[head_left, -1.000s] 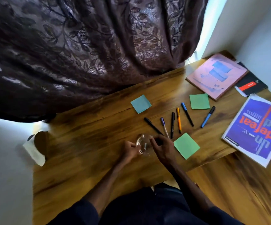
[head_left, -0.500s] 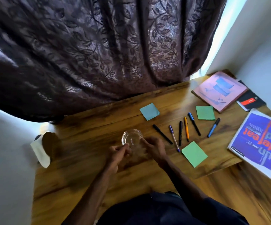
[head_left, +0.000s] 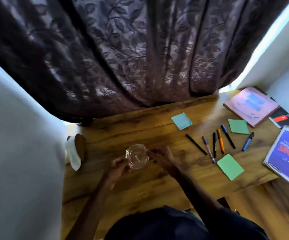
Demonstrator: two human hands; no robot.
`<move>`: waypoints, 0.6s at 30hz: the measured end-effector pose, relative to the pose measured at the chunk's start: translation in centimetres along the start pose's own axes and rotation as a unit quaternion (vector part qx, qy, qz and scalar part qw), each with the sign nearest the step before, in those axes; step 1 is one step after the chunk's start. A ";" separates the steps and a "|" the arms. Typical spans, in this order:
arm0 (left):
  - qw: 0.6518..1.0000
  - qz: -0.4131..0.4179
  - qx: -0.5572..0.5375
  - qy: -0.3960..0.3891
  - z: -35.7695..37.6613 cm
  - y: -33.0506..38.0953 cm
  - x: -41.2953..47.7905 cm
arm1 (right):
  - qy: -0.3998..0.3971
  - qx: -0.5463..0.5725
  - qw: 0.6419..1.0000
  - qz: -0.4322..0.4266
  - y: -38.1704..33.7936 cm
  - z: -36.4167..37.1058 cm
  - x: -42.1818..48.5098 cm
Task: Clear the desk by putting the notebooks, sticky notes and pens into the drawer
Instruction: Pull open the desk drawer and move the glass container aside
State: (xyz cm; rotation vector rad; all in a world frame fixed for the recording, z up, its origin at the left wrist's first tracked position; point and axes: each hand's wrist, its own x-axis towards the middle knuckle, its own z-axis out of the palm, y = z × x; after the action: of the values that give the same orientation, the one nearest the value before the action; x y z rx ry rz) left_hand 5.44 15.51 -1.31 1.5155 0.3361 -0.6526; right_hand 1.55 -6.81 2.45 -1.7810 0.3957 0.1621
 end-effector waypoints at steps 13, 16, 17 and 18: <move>0.973 -0.045 -0.047 0.219 -12.4 -7.5 -3.7 | -0.229 -0.133 0.964 0.036 -0.9 13.6 2.0; 0.954 -0.016 0.013 0.299 -13.9 -7.2 -4.8 | -0.242 -0.139 0.959 0.040 -0.6 15.6 2.2; 0.946 -0.014 0.042 0.321 -14.3 -7.0 -4.9 | -0.248 -0.139 0.958 0.047 -0.5 15.9 2.2; 0.938 -0.015 0.069 0.339 -14.9 -7.0 -4.9 | -0.254 -0.136 0.956 0.058 -0.4 16.3 2.2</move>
State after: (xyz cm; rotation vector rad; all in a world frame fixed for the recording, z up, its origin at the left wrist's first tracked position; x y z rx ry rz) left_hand 0.25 31.47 -4.92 1.8467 0.8497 -0.1531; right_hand 5.37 8.63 -1.90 -1.9018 0.1074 0.7723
